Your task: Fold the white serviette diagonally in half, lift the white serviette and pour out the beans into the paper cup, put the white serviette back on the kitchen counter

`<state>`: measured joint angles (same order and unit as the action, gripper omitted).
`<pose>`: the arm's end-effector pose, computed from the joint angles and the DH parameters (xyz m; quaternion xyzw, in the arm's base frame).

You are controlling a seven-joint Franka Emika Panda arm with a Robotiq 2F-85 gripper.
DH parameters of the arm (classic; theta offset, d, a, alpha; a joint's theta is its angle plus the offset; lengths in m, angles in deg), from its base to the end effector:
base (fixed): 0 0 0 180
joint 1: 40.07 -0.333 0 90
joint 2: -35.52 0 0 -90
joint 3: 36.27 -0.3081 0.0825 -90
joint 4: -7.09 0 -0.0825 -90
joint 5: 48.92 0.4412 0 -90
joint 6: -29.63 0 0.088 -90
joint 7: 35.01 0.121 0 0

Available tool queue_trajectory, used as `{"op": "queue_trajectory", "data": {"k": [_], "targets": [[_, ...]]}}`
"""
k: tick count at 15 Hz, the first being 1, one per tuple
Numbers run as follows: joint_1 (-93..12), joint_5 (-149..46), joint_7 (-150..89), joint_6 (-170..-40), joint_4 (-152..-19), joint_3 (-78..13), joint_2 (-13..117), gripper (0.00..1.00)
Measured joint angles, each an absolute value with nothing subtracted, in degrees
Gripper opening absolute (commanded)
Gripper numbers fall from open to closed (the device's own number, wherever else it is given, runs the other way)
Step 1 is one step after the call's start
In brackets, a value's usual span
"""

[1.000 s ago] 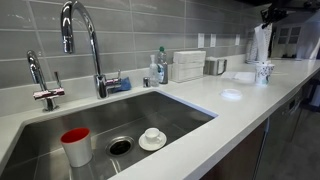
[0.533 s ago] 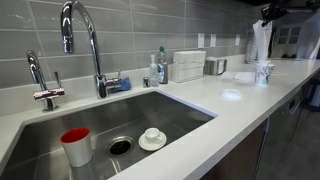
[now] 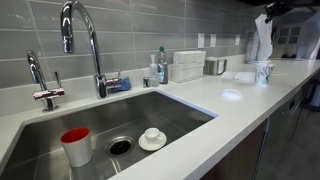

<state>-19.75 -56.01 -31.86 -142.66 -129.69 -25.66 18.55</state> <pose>0.4851 -0.2856 0.4972 0.8700 -0.2216 0.4255 0.1140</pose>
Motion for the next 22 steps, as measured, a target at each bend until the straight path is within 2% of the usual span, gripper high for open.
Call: {"op": "queue_trajectory", "data": {"k": [11, 22], "targets": [[-19.4, -56.3, -32.9, -153.2, -137.8, -26.7, 12.3, 0.0], [-16.1, -56.6, -35.1, -157.7, -140.7, -30.5, 11.6, 0.0]]}}
